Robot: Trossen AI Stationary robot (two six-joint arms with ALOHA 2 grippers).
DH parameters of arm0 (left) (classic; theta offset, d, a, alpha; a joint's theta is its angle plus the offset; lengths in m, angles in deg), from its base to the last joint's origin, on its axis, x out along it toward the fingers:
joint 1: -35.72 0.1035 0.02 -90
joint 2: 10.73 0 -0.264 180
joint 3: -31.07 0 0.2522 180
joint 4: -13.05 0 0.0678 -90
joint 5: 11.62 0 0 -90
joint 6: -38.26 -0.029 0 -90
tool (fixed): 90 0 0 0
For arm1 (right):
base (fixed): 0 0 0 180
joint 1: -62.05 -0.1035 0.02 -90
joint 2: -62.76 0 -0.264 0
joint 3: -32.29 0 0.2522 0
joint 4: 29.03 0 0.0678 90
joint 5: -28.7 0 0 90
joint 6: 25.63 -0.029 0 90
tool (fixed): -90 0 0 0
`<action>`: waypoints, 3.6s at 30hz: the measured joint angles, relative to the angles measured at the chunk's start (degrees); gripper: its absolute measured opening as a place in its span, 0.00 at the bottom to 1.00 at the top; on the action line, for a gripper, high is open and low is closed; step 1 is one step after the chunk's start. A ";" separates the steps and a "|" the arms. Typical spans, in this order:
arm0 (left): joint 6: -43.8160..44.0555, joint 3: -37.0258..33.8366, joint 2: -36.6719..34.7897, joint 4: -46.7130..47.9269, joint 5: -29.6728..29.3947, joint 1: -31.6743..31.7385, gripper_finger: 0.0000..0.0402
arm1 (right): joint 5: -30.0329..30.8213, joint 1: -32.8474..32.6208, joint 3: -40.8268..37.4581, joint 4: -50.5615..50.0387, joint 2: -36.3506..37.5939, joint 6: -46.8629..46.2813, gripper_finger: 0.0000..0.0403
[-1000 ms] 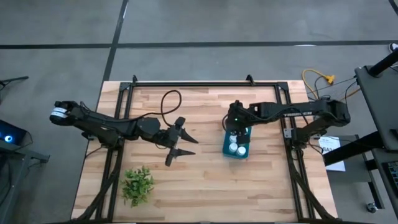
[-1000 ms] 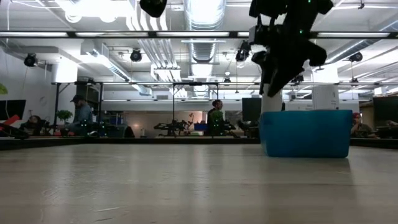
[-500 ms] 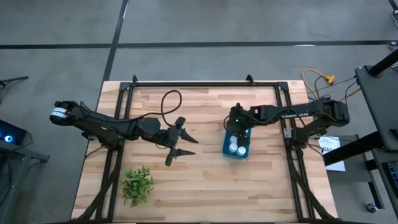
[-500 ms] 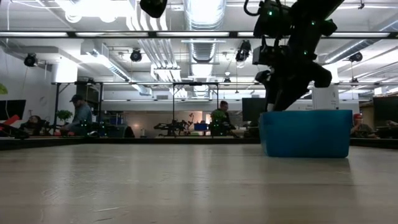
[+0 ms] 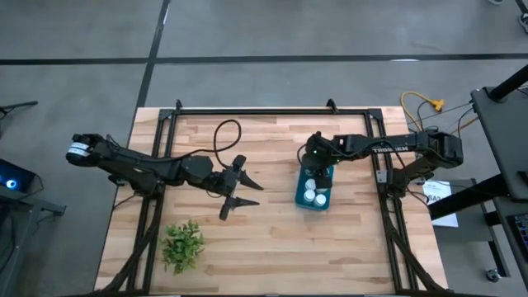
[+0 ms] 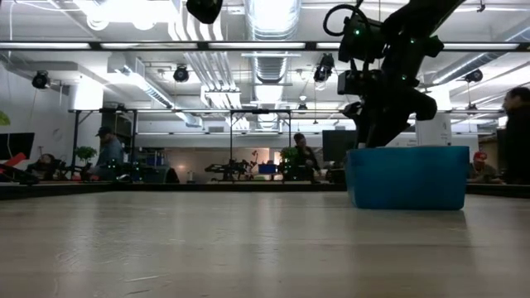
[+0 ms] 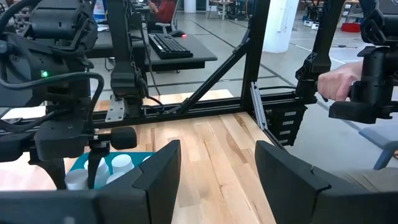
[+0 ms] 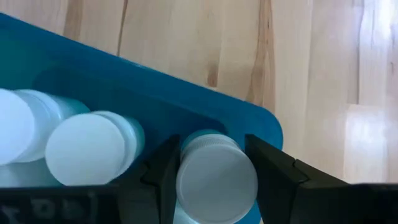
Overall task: Pick and place pill bottles into a basket
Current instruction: Put the white medicine bottle into the blue bin, then return to Home Position
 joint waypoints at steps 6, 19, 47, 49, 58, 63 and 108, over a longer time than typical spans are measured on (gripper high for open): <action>-0.02 0.00 0.00 0.00 0.00 0.01 0.47 | -1.46 0.31 -0.27 -0.09 0.00 -0.21 0.36; -0.04 0.02 0.00 -0.01 0.00 -0.01 0.47 | -1.71 0.27 -0.14 1.25 -4.19 -0.36 0.36; -0.02 0.04 0.01 -0.02 0.02 -0.03 0.47 | -1.12 0.22 -0.51 0.65 -4.41 -1.46 0.53; -0.02 0.04 0.01 -0.01 0.02 -0.03 0.47 | -1.13 0.22 -0.45 0.54 -4.26 -1.24 0.56; -0.02 0.04 0.02 0.00 0.00 0.01 0.47 | -1.24 0.22 -0.42 0.59 -4.26 -0.76 0.60; -0.02 0.04 0.02 0.00 0.02 0.01 0.47 | -1.25 0.28 -0.39 0.58 -3.91 -0.19 0.58; -6.39 -17.05 -19.39 -1.98 -7.57 5.48 0.01 | -20.94 -9.27 -12.65 29.90 44.34 -8.50 0.18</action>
